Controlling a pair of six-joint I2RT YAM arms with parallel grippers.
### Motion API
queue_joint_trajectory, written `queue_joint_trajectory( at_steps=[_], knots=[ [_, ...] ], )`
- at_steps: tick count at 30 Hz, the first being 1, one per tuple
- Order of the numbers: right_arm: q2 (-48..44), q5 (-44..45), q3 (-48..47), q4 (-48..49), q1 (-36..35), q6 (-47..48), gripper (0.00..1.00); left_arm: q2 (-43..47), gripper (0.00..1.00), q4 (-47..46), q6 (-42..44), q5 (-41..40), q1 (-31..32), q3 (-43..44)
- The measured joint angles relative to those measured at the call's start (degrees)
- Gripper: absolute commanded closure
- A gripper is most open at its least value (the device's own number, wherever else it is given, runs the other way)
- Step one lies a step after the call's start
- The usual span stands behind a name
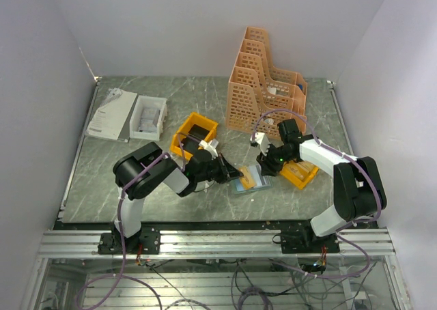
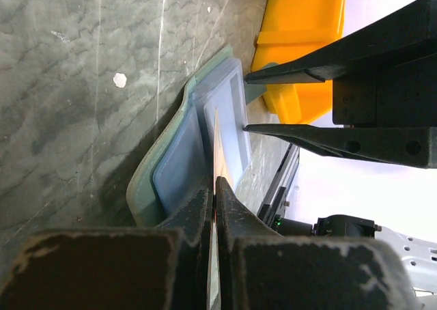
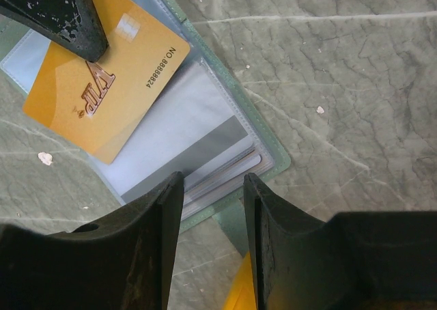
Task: Put the credit cards into the card holder
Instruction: Insert the credit card into the card holder.
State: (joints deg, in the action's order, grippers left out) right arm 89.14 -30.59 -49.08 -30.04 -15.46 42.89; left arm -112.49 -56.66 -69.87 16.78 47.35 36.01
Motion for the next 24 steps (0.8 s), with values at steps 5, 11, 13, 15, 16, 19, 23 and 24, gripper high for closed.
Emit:
queue_joint_trajectory(
  at_steps=[5, 11, 13, 15, 16, 19, 23, 24],
  knots=[
    [0.00, 0.02, 0.00, 0.00, 0.00, 0.02, 0.59, -0.04, 0.93, 1.16, -0.33, 0.44, 0.00, 0.83],
    [0.00, 0.02, 0.00, -0.02, -0.04, 0.22, 0.59, -0.11, 0.93, 5.03, -0.22, 0.42, 0.17, 2.58],
    [0.00, 0.02, 0.00, -0.02, -0.04, 0.24, 0.59, 0.48, 0.93, 7.34, 0.22, 0.22, 0.52, 3.02],
    [0.00, 0.00, 0.00, -0.02, -0.04, 0.26, 0.59, 1.79, 0.93, 10.47, 0.72, -0.22, 0.70, 3.48],
    [0.00, 0.02, 0.00, -0.02, -0.04, 0.26, 0.59, 2.60, 0.92, 12.44, 1.16, -0.63, 0.85, 3.87],
    [0.00, 0.00, 0.00, -0.04, -0.09, 0.39, 0.59, 4.72, 0.92, 16.81, 2.45, -1.77, 1.38, 4.81],
    [0.00, 0.02, -0.09, -0.15, -0.15, 0.55, 0.59, 5.33, 0.92, 20.52, 3.56, -2.51, 1.66, 6.08],
    [0.00, 0.02, -0.09, -0.17, -0.15, 0.59, 0.59, 5.33, 0.92, 21.07, 3.63, -2.54, 1.66, 6.29]
  ],
)
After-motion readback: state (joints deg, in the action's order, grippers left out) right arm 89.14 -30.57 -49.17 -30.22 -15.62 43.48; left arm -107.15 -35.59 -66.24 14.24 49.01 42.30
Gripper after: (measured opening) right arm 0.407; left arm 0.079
